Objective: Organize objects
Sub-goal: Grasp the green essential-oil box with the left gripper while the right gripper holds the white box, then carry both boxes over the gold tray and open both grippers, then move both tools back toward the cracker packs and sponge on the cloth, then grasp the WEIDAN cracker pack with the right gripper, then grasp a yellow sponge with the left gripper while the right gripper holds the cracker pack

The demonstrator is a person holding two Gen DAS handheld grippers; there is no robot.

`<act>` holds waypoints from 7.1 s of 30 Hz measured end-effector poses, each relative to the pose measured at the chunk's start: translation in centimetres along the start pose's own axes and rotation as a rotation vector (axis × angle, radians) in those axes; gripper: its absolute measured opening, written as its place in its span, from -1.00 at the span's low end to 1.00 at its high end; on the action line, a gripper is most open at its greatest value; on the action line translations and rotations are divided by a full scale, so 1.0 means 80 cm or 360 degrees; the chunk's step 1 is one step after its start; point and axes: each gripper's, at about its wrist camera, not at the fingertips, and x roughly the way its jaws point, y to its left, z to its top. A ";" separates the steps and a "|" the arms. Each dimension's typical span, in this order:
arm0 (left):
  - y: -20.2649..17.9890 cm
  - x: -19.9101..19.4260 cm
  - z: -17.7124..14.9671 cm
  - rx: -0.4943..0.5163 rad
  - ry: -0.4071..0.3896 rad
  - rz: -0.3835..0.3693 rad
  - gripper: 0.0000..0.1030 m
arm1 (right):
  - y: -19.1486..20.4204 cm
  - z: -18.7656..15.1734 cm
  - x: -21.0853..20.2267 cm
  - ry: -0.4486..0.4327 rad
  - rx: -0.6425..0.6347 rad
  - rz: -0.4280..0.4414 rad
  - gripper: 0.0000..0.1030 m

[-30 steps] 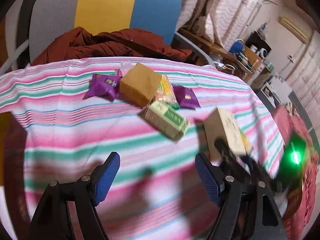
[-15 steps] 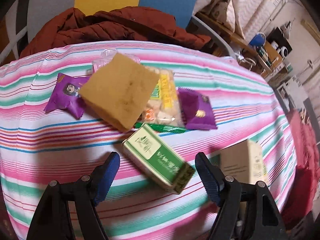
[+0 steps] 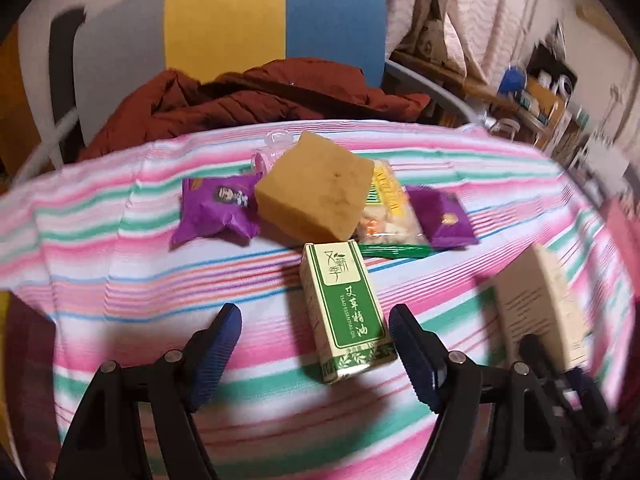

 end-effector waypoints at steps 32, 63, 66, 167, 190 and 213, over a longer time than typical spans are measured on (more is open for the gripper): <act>0.039 -0.053 -0.079 0.0060 -0.0272 -0.0101 -0.40 | 0.065 -0.011 -0.030 -0.0162 -0.0422 0.0077 -0.01; 0.176 -0.232 -0.178 -0.0266 -0.0489 -0.0226 -0.40 | 0.184 -0.081 -0.134 -0.0081 -0.0476 0.0482 -0.01; 0.212 -0.248 -0.178 -0.0354 -0.0517 -0.0184 -0.40 | 0.224 -0.080 -0.156 -0.0117 -0.0544 0.0598 -0.01; 0.063 -0.194 -0.199 0.0151 -0.0105 -0.0332 0.14 | -0.074 0.067 0.029 0.0208 -0.0267 -0.0175 0.70; 0.018 -0.087 -0.041 0.0267 -0.0094 -0.0172 0.35 | -0.045 0.038 0.040 0.0227 -0.0265 -0.0155 -0.03; -0.013 0.046 0.063 0.0449 -0.0122 0.0029 0.34 | -0.051 0.033 0.041 0.0159 -0.0231 -0.0137 -0.03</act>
